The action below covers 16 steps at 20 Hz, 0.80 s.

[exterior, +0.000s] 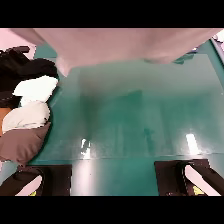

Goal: Fold the shirts.

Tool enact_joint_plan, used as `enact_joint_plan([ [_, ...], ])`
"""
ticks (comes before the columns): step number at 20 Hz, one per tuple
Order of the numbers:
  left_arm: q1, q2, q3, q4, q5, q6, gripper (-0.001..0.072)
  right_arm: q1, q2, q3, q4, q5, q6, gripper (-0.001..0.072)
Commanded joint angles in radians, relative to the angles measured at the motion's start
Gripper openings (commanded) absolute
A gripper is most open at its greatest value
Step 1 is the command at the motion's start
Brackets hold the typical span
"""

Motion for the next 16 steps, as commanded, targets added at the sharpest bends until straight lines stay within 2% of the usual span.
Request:
enact_joint_plan([
  [1, 0.0, 0.096, 0.027, 0.005, 0.013, -0.003, 0.002, -0.057, 0.09, 0.095, -0.001, 0.04, 0.023, 0.0011],
  [5, 0.0, 0.027, 0.006, 0.006, -0.096, -0.021, 0.002, -0.084, 0.038, 0.141, 0.006, 0.134, 0.071, 0.001],
  [8, 0.0, -0.113, -0.075, 0.006, -0.257, -0.052, 0.0021, -0.063, -0.079, 0.121, 0.003, 0.201, 0.113, 0.001],
  [10, 0.0, -0.231, -0.167, 0.003, -0.315, -0.054, 0.0021, -0.015, -0.176, 0.045, 0.002, 0.216, 0.119, 0.001],
  [13, 0.0, -0.436, -0.338, -0.002, -0.297, -0.072, 0.0021, 0.062, -0.352, -0.098, -0.046, 0.22, 0.12, 0.001],
  [16, 0.0, -0.635, -0.404, -0.002, -0.193, -0.071, 0.0021, 0.111, -0.547, -0.168, -0.079, 0.167, 0.121, 0.001],
])
